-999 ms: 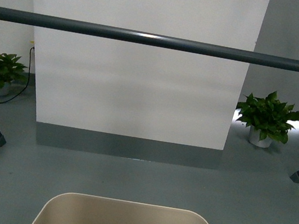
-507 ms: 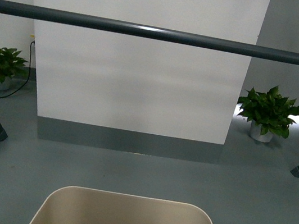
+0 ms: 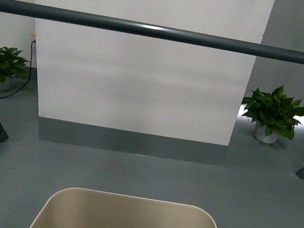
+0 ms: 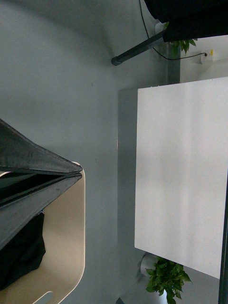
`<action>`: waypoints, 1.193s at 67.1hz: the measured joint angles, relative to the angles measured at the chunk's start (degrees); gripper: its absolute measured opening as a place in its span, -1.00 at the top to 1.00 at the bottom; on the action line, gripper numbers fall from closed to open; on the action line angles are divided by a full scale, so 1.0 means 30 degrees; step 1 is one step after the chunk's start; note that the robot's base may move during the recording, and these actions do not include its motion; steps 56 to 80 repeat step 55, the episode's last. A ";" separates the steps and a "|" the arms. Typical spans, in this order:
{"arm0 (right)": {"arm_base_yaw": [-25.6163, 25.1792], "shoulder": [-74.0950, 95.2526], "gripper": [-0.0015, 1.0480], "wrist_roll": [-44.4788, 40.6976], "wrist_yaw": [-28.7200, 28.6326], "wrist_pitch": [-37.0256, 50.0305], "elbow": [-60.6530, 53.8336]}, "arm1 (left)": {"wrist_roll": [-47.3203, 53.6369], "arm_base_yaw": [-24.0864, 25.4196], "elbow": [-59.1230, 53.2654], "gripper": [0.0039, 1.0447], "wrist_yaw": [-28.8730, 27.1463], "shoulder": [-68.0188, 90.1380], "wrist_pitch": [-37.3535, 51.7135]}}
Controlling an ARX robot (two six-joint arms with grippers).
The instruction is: Move hamper under clothes hanger
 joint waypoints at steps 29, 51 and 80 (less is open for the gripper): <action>0.0000 0.0000 -0.20 -0.0015 0.0000 0.0000 0.0000 | 0.0000 0.0000 0.0000 -0.40 0.0007 0.0000 0.0000; 0.0000 0.0000 -0.84 -0.0007 0.0000 0.0000 0.0000 | 0.0007 0.0000 0.0000 -0.88 0.0000 0.0000 0.0000; 0.0000 0.0000 -0.84 -0.0007 0.0000 0.0000 0.0000 | 0.0007 0.0000 0.0000 -0.88 0.0007 0.0000 0.0000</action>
